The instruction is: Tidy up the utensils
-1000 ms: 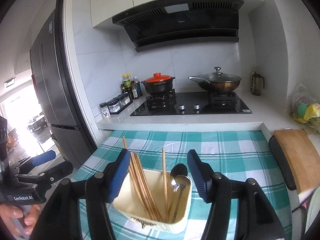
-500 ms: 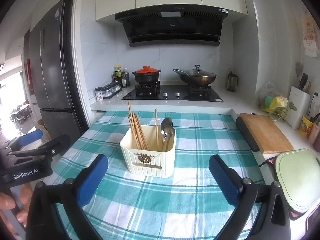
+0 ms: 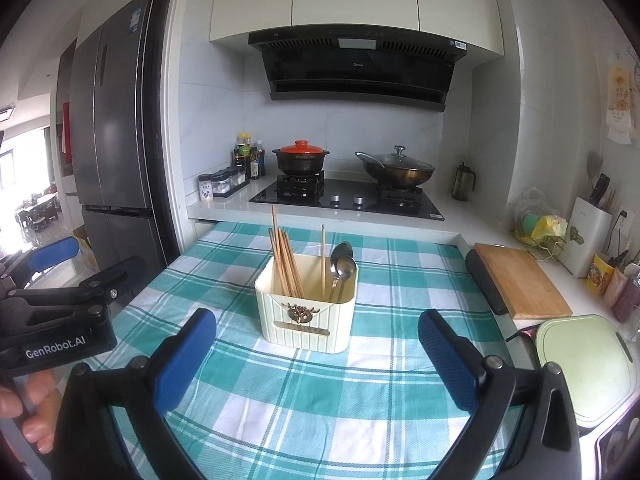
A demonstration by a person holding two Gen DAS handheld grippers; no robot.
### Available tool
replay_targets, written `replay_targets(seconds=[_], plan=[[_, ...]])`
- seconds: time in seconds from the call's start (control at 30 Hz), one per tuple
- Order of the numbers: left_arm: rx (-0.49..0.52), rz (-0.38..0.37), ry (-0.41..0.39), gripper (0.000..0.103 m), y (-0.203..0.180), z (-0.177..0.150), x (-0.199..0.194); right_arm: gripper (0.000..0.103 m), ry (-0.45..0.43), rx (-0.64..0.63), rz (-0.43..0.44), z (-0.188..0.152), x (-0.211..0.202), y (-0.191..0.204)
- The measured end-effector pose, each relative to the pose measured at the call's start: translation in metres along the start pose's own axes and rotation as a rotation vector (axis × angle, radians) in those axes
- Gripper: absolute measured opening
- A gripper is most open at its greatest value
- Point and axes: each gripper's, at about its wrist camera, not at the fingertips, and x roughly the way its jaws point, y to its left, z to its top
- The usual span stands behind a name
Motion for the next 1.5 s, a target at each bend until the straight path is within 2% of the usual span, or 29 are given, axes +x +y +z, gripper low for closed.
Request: replay_targets(seconds=[1.5], plan=[[0.012, 0.002, 0.007, 0.102, -0.0034, 0.0005, 0.0007, 0.103, -0.003, -0.025, -0.014, 0.0, -0.0069, 0.0031]])
